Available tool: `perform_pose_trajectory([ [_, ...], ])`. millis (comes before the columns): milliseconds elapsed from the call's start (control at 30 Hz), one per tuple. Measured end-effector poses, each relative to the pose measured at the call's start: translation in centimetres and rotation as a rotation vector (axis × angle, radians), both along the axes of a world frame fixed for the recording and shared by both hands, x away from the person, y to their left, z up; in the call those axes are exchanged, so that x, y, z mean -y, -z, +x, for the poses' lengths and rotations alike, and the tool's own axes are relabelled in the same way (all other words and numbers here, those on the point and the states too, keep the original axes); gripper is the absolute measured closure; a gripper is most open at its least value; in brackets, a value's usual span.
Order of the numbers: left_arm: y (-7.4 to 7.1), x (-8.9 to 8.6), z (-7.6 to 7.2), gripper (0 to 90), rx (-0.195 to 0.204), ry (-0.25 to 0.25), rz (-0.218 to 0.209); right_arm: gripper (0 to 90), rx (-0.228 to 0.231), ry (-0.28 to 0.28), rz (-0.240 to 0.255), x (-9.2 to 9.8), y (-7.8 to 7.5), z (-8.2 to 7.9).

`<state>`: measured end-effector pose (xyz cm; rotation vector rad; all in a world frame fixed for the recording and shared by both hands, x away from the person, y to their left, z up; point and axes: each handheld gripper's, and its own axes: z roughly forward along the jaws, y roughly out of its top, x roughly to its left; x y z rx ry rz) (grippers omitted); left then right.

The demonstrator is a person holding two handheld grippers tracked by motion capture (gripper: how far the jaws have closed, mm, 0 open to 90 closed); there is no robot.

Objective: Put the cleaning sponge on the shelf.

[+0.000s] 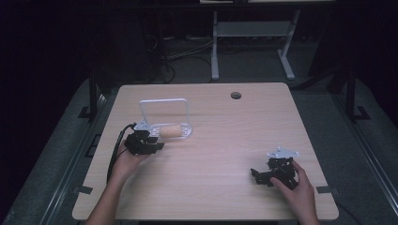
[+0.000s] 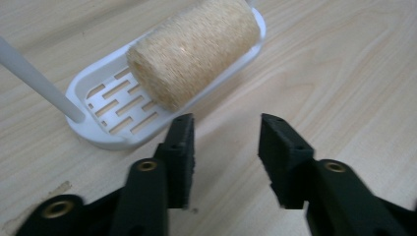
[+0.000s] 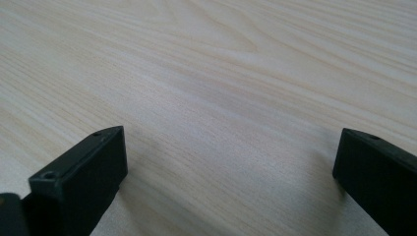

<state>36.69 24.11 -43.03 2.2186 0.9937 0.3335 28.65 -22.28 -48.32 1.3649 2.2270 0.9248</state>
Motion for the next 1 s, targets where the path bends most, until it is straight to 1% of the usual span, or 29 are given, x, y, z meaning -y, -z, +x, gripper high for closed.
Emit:
perform_pose_trajectory([
  [133, 0.0, -0.1, -0.8, 42.4, 0.011, -0.002, -0.011, 0.0, 0.000, 0.000, 0.000, 0.0, 0.0, 0.0],
  [167, 0.0, -0.2, -0.9, 39.4, 0.013, 0.002, -0.003, 0.0, 0.000, 0.000, 0.000, 0.0, 0.0, 0.0],
  [200, 0.0, -0.2, -1.1, 37.3, 0.022, -0.001, -0.007, 0.0, 0.000, 0.000, 0.000, 0.0, 0.0, 0.0],
  [267, 0.0, -0.3, -1.5, 32.3, 0.031, -0.002, -0.002, 0.0, 0.000, 0.000, 0.000, 0.0, 0.0, 0.0],
  [333, 0.0, -0.3, -1.9, 29.1, 0.046, -0.004, -0.006, 0.0, 0.000, 0.000, 0.000, 0.0, 0.0, 0.0],
  [367, 0.0, -0.4, -2.1, 27.2, 0.046, -0.004, -0.006, 0.0, 0.000, 0.000, 0.000, 0.0, 0.0, 0.0],
  [500, 0.1, -0.6, -3.0, 22.8, 0.050, -0.002, -0.007, 0.0, 0.000, 0.000, 0.000, 0.0, 0.0, 0.0],
  [533, 0.0, -0.7, -3.1, 22.1, 0.049, 0.005, 0.000, 0.0, 0.000, 0.000, 0.000, 0.0, 0.0, 0.0],
  [633, 0.2, -0.8, -3.7, 19.1, 0.050, 0.001, -0.012, 0.0, 0.000, 0.000, 0.000, 0.0, 0.0, 0.0],
  [733, 0.5, -1.1, -4.5, 17.2, 0.061, -0.007, -0.010, 0.0, 0.000, 0.000, 0.000, 0.0, 0.0, 0.0],
  [767, 0.5, -1.3, -4.7, 16.4, 0.061, -0.005, -0.002, 0.0, 0.000, 0.000, 0.000, 0.0, 0.0, 0.0],
  [833, 0.7, -1.4, -5.2, 15.5, 0.065, -0.013, -0.005, 0.0, 0.000, 0.000, 0.000, 0.0, 0.0, 0.0],
  [1000, 1.2, -2.0, -6.3, 13.4, 0.083, -0.013, 0.007, 0.0, 0.000, 0.000, 0.000, 0.0, 0.0, 0.0],
])
